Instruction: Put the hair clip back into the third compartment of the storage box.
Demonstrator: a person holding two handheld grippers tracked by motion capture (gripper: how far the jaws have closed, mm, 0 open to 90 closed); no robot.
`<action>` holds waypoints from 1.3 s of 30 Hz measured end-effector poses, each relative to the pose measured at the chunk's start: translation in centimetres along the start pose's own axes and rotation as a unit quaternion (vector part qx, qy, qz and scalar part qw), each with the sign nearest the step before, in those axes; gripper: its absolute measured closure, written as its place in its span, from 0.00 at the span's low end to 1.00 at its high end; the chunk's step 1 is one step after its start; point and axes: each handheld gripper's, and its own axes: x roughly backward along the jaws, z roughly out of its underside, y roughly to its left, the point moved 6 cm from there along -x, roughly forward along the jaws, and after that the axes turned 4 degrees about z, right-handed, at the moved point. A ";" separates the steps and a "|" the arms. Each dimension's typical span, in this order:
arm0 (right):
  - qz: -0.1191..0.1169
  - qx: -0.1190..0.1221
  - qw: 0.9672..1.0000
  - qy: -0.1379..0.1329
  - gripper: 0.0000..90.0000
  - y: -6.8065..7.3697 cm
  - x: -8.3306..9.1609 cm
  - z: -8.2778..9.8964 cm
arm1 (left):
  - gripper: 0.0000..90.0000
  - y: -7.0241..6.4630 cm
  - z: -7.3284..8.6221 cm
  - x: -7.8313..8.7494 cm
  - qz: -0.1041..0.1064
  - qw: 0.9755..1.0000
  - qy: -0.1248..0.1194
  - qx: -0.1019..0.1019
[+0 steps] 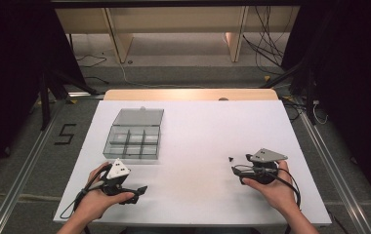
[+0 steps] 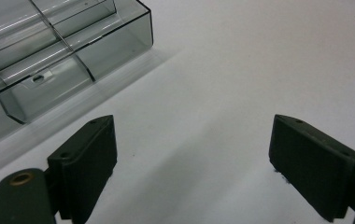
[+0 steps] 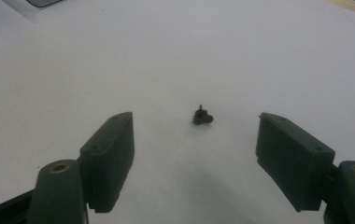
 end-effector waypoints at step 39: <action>-0.026 -0.005 0.998 0.061 0.68 -1.6 -5.9 -0.6 | 0.17 0.0 -0.1 0.0 -0.001 1.000 -0.004 0.001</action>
